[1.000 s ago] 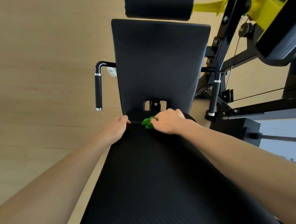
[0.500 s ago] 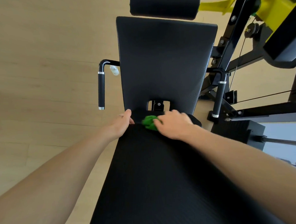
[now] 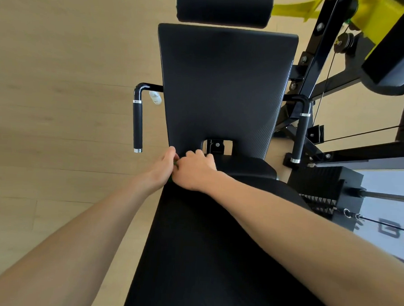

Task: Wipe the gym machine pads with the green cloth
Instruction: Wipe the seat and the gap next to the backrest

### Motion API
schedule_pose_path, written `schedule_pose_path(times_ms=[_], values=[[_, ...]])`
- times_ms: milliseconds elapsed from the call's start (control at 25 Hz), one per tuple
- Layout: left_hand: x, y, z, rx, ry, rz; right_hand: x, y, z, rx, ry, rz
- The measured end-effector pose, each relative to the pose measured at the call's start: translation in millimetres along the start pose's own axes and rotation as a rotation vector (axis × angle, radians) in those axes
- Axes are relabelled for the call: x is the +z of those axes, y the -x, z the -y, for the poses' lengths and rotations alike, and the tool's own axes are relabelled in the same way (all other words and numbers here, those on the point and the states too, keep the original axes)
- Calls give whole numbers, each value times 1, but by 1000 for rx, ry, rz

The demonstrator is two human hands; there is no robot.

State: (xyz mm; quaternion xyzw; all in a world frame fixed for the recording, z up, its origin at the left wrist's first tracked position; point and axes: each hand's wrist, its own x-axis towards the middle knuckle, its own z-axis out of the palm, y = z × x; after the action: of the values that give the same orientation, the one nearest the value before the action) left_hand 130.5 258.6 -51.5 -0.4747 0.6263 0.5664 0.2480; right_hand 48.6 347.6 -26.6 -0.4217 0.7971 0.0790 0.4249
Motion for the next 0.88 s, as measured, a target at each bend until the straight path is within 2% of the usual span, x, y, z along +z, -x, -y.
schedule_pose_path(times_ms=[80,200,360,440,560,760,880], values=[[3,-1,-2,-22,9,-1,0,0,0,-62,-25,-13],[15,3,-8,-22,-194,-33,8,26,-54,-73,-66,-123],[34,13,-20,-33,-476,16,11,68,-158,82,-77,-39],[39,15,-20,-40,-552,23,11,81,-180,178,-89,-7],[37,15,-18,-51,-528,8,8,68,-152,226,-32,-13],[33,10,-17,-38,-434,-17,3,28,-51,143,6,-24],[30,9,-20,-58,-382,-22,4,28,-21,102,21,-31]])
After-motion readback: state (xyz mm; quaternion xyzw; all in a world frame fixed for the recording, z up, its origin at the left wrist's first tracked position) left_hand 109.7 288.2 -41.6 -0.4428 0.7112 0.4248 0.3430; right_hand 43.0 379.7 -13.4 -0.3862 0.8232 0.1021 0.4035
